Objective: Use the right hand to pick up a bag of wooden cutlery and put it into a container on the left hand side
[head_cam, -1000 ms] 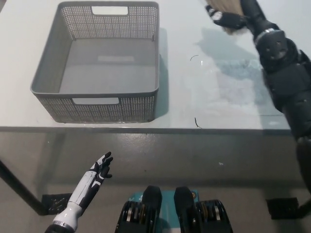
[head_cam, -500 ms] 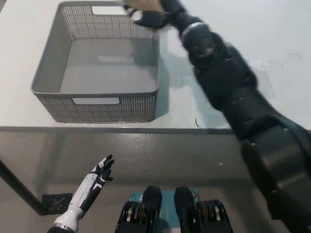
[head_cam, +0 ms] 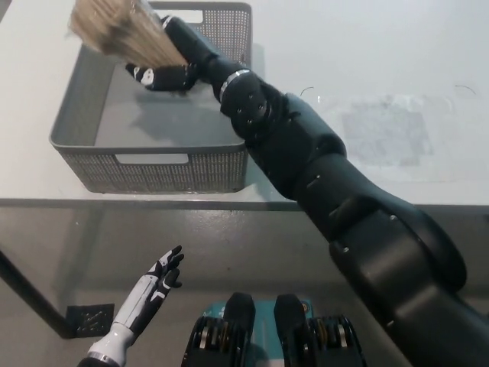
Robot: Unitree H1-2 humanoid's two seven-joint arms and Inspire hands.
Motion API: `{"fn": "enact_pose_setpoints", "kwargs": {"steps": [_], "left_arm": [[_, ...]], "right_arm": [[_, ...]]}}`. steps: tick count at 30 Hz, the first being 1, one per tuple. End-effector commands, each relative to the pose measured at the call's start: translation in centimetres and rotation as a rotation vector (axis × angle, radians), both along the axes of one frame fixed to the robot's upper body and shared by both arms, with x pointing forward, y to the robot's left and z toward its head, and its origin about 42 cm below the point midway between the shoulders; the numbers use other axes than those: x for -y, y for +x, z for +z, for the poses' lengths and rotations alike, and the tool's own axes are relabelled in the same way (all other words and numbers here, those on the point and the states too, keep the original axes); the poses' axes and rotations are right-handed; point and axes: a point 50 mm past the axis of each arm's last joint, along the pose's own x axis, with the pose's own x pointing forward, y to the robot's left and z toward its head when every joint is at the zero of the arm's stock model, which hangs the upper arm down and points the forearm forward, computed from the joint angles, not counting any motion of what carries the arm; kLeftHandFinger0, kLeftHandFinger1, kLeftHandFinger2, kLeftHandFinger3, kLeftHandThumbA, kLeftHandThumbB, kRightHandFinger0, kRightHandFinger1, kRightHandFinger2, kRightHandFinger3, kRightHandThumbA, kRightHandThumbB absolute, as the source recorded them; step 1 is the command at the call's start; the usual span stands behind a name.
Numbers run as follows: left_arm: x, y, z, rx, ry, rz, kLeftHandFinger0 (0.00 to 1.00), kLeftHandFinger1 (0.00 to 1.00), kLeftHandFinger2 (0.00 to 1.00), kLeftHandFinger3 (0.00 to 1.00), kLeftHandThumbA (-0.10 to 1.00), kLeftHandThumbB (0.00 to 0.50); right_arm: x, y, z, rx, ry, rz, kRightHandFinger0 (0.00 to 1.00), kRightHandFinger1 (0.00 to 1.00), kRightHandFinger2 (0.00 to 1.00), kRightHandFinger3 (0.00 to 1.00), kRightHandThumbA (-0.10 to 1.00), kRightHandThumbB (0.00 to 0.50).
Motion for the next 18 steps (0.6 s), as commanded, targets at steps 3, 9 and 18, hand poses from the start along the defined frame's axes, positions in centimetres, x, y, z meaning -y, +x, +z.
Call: {"fn": "enact_pose_setpoints", "kwargs": {"steps": [3,9,18], "left_arm": [[-0.3,0.4,1.2,0.065,-0.010,-0.015,0.83,1.00,1.00,1.00,1.00,0.500],[-0.3,0.6,1.3,0.069,0.011,-0.024,0.82,1.00,1.00,1.00,1.00,0.500],[-0.2,0.7,1.6,0.081,0.029,-0.038,0.81,1.00,1.00,1.00,1.00,0.500]], "right_arm": [[-1.2,0.2,4.6,0.191,-0.096,0.003,0.00,0.35,0.74,0.68,-0.10,0.209],[-0.3,0.7,3.5,0.131,-0.204,-0.017,0.63,0.88,1.00,1.00,0.09,0.295],[0.9,1.1,3.1,0.136,-0.275,0.016,1.00,1.00,1.00,1.00,0.61,0.335]]}}
